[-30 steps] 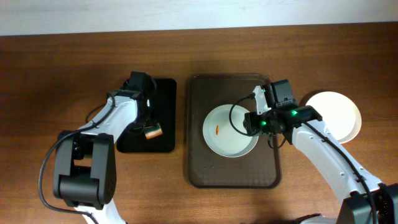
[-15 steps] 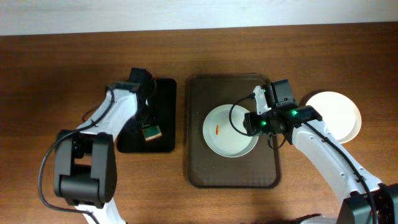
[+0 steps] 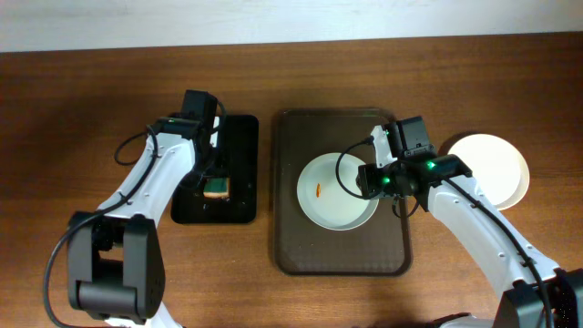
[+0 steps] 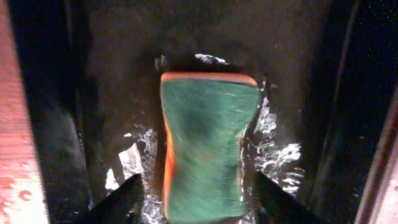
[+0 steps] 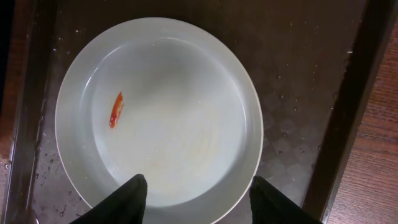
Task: Clean dirty plates on tray and stack at the side
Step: 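Lift the sponge with the left gripper toward the held plate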
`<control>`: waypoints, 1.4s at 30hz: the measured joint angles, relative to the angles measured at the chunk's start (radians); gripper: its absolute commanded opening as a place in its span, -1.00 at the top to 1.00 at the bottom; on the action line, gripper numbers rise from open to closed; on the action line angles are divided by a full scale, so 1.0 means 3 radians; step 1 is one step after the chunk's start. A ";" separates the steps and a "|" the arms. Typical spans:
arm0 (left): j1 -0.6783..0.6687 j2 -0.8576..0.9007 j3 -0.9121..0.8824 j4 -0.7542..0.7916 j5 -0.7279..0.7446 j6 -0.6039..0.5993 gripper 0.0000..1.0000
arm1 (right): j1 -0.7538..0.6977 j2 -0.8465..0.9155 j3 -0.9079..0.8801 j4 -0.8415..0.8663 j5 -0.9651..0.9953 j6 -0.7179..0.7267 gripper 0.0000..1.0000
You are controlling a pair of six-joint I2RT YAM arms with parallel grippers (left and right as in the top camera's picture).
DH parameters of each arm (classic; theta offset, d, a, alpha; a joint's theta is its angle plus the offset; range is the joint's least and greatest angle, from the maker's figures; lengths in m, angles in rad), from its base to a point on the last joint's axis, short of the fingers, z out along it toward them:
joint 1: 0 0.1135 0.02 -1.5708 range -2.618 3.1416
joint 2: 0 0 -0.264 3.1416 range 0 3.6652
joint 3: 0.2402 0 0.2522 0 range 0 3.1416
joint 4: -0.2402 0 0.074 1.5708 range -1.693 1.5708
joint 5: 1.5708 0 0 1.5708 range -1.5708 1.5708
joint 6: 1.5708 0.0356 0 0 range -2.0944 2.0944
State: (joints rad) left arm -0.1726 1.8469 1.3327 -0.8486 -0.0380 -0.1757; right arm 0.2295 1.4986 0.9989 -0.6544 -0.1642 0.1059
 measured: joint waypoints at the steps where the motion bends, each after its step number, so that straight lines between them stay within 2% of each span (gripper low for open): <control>1: 0.0000 -0.0009 0.0001 -0.0001 -0.0001 0.0022 -0.17 | 0.0000 0.0000 0.0000 0.0000 0.0000 0.0001 -0.10; 3: 0.0000 -0.0009 -0.0025 0.0043 -0.0001 0.0052 0.06 | 0.0000 0.0000 0.0000 0.0000 0.0000 0.0000 -0.10; 4: 0.0000 -0.0010 -0.0050 0.0095 0.0001 0.0056 0.27 | 0.0000 0.0000 0.0000 0.0000 0.0000 0.0000 -0.11; 5: 0.0000 -0.0010 -0.0117 0.0220 0.0003 0.0071 0.38 | 0.0000 0.0000 0.0000 0.0000 0.0000 -0.0003 -0.10; 9: 0.0000 -0.0010 -0.0587 0.0896 0.0017 0.0089 0.56 | 0.0000 0.0000 0.0000 0.0011 0.0000 0.0001 -0.11; 10: 0.0000 -0.0011 -0.0712 0.1073 0.0017 0.0089 0.66 | 0.0000 0.0000 0.0000 0.0010 0.0000 -0.0001 -0.10; 11: 0.0000 -0.0018 -0.0802 0.1194 0.0019 0.0089 0.92 | 0.0000 0.0000 0.0000 0.0013 0.0000 0.0003 -0.11; 12: 0.0000 -0.0025 -0.0848 0.1251 0.0023 0.0086 1.00 | 0.0000 0.0000 0.0000 0.0011 0.0000 -0.0001 -0.11; 16: 0.0008 -0.0078 -0.0931 0.1284 0.0066 0.0100 1.00 | 0.0000 0.0000 0.0000 0.0011 0.0000 0.0000 -0.11; 18: 0.0036 -0.0085 -0.0799 0.0902 0.0169 0.0100 1.00 | 0.0000 0.0000 0.0000 0.0011 0.0000 0.0000 -0.11; 19: 0.0051 -0.0085 -0.0701 0.0675 0.0210 0.0100 0.79 | 0.0000 0.0000 0.0000 0.0005 -0.0001 0.0001 -0.11; 20: 0.0072 -0.0083 -0.0526 0.0332 0.0243 0.0100 0.49 | 0.0000 0.0000 0.0001 0.0008 -0.0001 0.0001 -0.11; 22: 0.0086 -0.0085 -0.0294 0.0092 0.0268 0.0107 0.02 | 0.0000 0.0000 0.0001 0.0013 -0.0006 0.0000 -0.11; 25: 0.0069 -0.0098 -0.0148 0.0075 0.0285 0.0097 -0.07 | 0.0000 0.0000 0.0003 0.0011 -0.0011 0.0008 -0.11; 29: -0.0015 -0.0080 -0.0306 0.0331 0.0263 0.0100 0.08 | 0.0000 0.0000 0.0003 0.0013 -0.0011 0.0057 -0.12; 32: -0.0038 0.0037 -0.0516 0.0490 0.0237 0.0108 0.93 | 0.0000 0.0000 0.0003 0.0013 -0.0011 0.0072 -0.12; 33: -0.0033 0.0078 -0.0546 0.0556 0.0203 0.0103 1.00 | 0.0000 0.0000 0.0003 0.0011 -0.0011 0.0072 -0.12; 38: -0.0027 0.0104 -0.0524 0.0537 0.0178 0.0099 1.00 | 0.0000 0.0000 0.0003 0.0011 -0.0011 0.0074 -0.13; 42: -0.0033 0.0168 -0.0149 -0.0031 0.0192 0.0099 1.00 | 0.0000 0.0000 0.0003 0.0009 -0.0011 0.0075 -0.12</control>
State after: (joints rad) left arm -0.1825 1.8973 1.2881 -0.8577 0.0196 -0.1459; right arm 0.2295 1.4986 0.9997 -0.6518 -0.1677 0.1284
